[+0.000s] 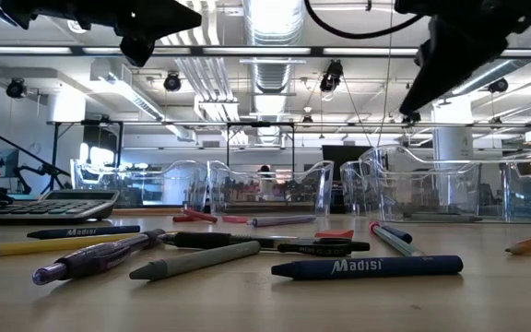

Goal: Sort crayons/erasers/pens/pencils in bins
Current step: Put the blue crayon into the bottom transparent bin

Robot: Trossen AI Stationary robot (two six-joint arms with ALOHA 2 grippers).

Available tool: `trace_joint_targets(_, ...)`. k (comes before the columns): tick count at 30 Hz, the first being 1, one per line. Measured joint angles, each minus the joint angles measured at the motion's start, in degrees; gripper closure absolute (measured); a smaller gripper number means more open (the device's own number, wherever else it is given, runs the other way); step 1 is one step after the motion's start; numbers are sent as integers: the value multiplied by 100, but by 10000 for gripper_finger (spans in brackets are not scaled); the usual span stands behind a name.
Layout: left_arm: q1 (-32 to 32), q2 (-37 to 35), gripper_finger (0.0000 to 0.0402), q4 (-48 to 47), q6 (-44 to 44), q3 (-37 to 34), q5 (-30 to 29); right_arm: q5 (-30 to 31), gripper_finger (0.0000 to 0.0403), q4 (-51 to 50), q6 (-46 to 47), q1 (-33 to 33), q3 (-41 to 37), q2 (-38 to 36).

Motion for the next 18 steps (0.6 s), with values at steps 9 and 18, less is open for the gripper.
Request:
trace_joint_targets(9,-628,418,402,458,37,-2,-178,-46,280,-645,996,933,518,794)
trace_joint_targets(18,-1062,970,402,1369,232,42,-192,-5,280,-181,589,1487,963,1562)
